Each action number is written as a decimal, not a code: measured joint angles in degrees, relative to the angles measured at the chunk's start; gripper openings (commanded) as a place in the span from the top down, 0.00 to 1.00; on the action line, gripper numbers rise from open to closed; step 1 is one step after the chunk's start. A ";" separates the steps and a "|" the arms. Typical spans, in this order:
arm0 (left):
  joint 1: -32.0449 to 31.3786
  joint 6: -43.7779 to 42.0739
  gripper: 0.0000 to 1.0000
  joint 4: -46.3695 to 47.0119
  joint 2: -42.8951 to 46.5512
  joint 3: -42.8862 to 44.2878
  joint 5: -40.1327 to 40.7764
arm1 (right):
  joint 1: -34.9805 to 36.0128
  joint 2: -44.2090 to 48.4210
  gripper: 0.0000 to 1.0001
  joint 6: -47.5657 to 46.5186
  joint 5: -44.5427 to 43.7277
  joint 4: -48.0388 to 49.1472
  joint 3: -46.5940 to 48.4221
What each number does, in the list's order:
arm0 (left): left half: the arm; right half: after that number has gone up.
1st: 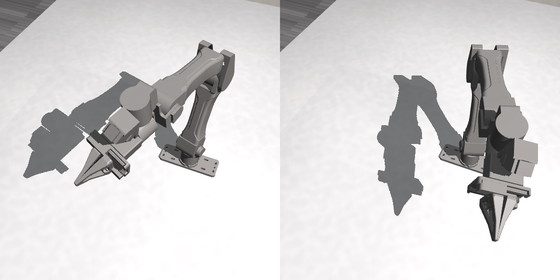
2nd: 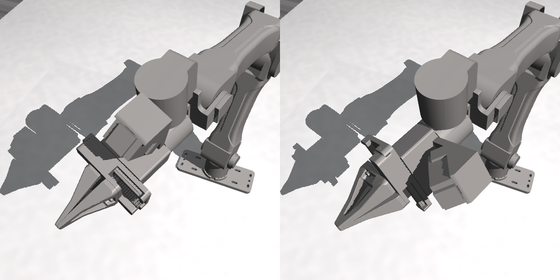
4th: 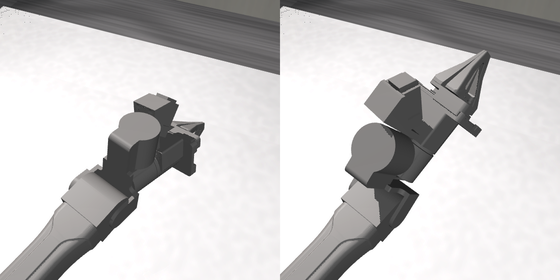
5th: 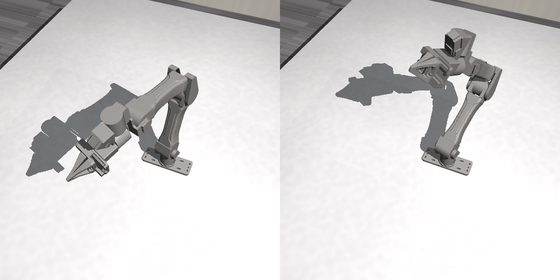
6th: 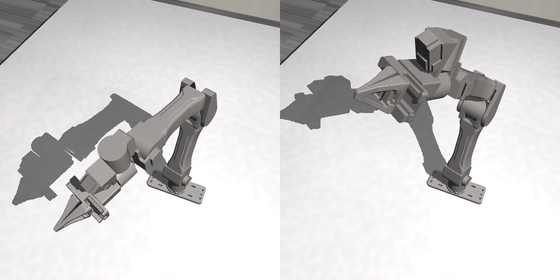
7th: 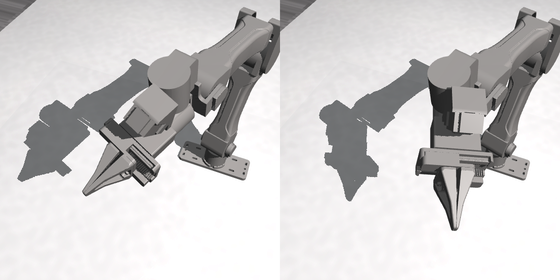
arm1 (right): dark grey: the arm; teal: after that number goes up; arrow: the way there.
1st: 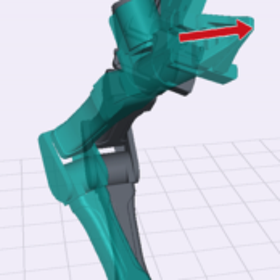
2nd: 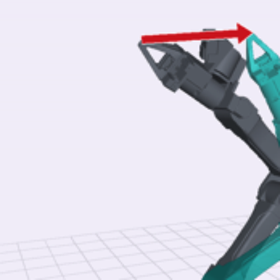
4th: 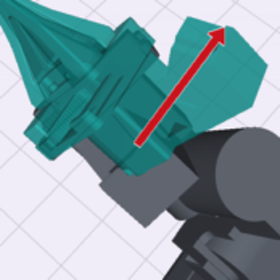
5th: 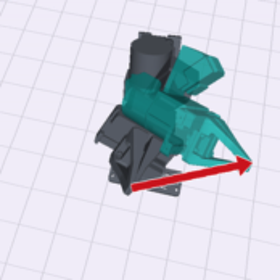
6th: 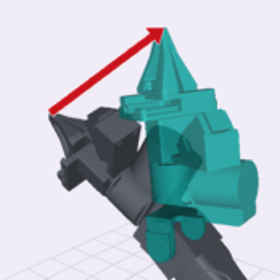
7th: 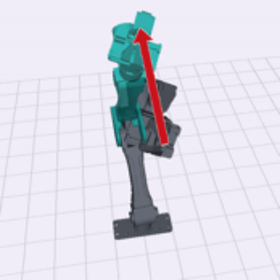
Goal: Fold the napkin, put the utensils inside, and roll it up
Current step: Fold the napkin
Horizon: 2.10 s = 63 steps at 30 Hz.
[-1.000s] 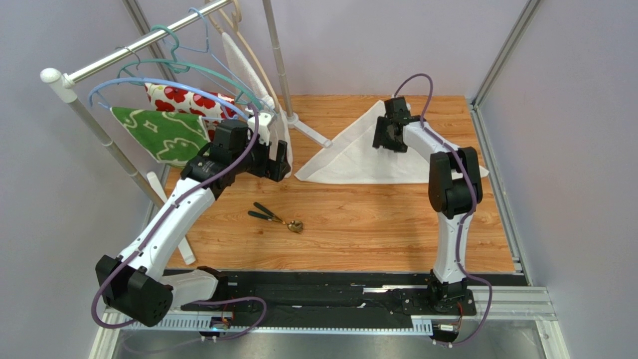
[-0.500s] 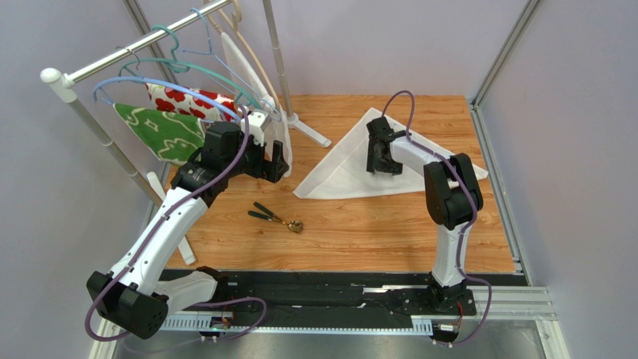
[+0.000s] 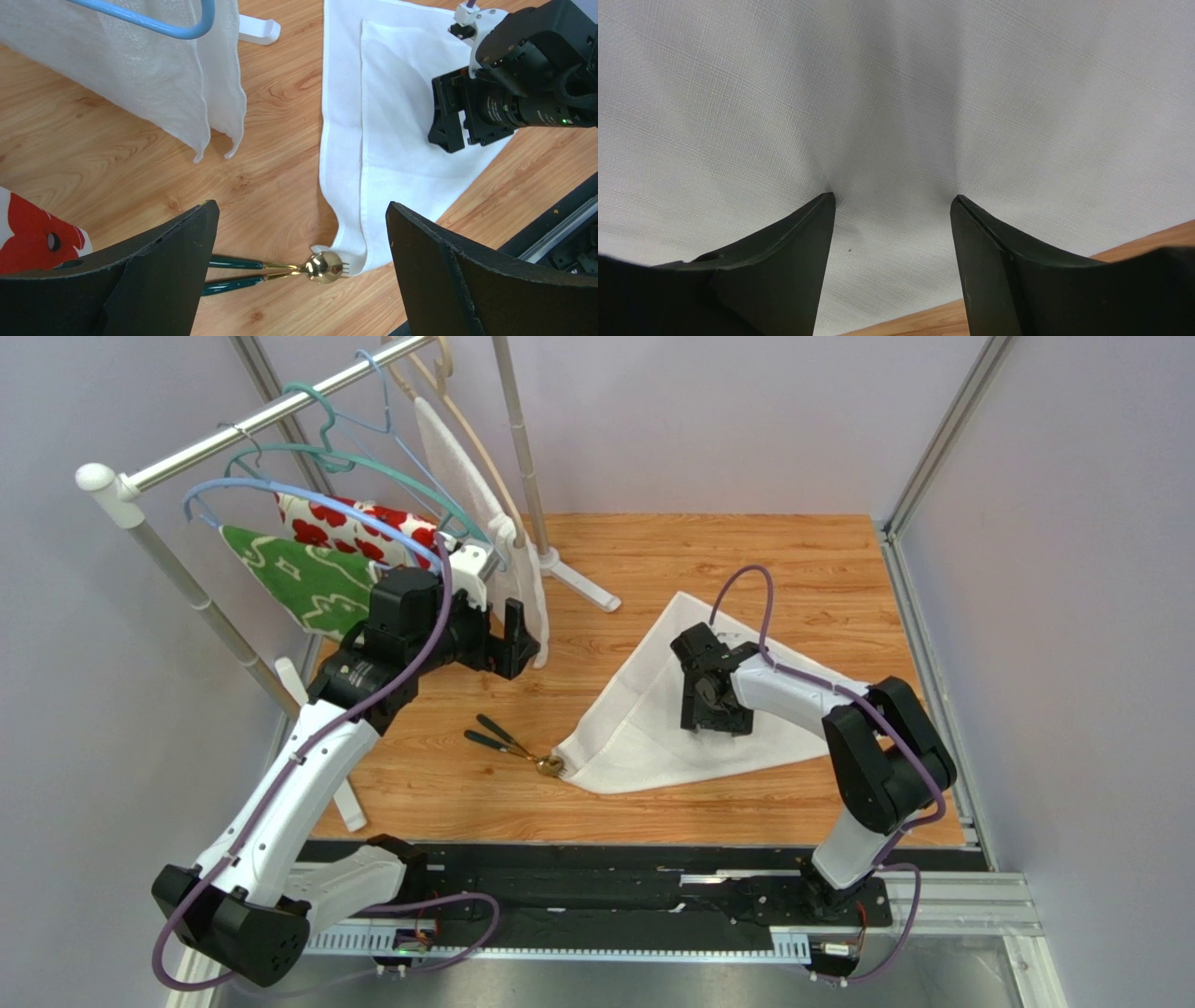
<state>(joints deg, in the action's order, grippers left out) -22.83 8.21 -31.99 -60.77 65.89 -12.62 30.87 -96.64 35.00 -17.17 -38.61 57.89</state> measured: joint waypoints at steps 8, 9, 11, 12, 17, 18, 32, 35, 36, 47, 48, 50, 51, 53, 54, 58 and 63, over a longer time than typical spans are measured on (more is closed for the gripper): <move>0.00 -0.07 0.02 0.00 0.02 -0.20 1.49 | -0.07 0.85 0.41 -3.23 -0.94 -8.81 8.83; 0.00 -0.15 0.02 -0.02 0.02 -0.20 1.79 | -0.68 0.81 0.44 -4.61 -1.22 -8.66 11.89; 0.00 -0.20 0.02 -0.02 0.02 -0.20 2.64 | -2.21 0.09 0.47 -7.17 -1.60 -8.17 17.94; 0.00 -0.24 0.02 -0.02 0.02 -0.20 2.86 | -2.97 -0.52 0.50 -8.22 -1.62 -7.41 20.15; 0.00 -0.68 0.02 -0.13 -0.35 -0.20 4.04 | -7.69 -9.68 0.57 -13.90 -0.94 -3.28 32.76; 0.00 -0.74 0.02 -0.13 -0.59 -0.20 4.17 | -8.46 -11.96 0.57 -14.84 -0.20 -2.36 34.21; 0.00 -0.92 0.02 -0.39 -3.39 -0.20 4.85 | -10.27 -26.18 0.60 -23.34 5.77 1.57 37.57; 0.00 -0.92 0.02 -0.39 -3.58 -0.20 4.83 | -10.27 -26.58 0.63 -23.96 6.01 2.36 38.58; 0.00 -0.92 0.02 -0.39 -3.65 -0.20 4.85 | -10.34 -26.88 0.64 -24.06 6.23 2.80 39.15; 0.00 -0.92 0.02 -0.39 -3.76 -0.20 4.83 | -11.15 -29.66 0.72 -25.18 8.17 4.17 40.22; 0.00 -0.92 0.02 -0.39 -3.76 -0.20 4.81 | -11.19 -29.68 0.76 -25.22 8.31 4.22 40.22; 0.00 -0.92 0.02 -0.39 -3.76 -0.20 4.83 | -11.30 -29.70 0.86 -25.24 8.33 4.22 40.22; 0.00 -0.92 0.02 -0.39 -3.76 -0.20 4.81 | -11.34 -29.70 0.88 -25.31 8.33 4.24 40.22; 0.00 -0.92 0.02 -0.42 -3.78 -0.20 4.83 | -11.45 -29.70 0.90 -25.44 8.33 4.22 40.22; 0.00 -0.94 0.02 -0.39 -3.78 -0.20 4.81 | -11.52 -29.70 0.90 -25.40 8.35 4.22 40.22; 0.00 -0.92 0.02 -0.39 -3.78 -0.20 4.81 | -11.58 -29.70 0.93 -25.38 8.33 4.26 40.22; 0.00 -0.92 0.02 -0.39 -3.80 -0.20 4.79 | -11.58 -29.68 0.92 -25.18 8.22 4.28 40.19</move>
<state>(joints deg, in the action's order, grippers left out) -22.83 7.29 -32.38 -64.58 65.69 -7.84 19.29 -126.32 9.82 -8.95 -34.33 98.08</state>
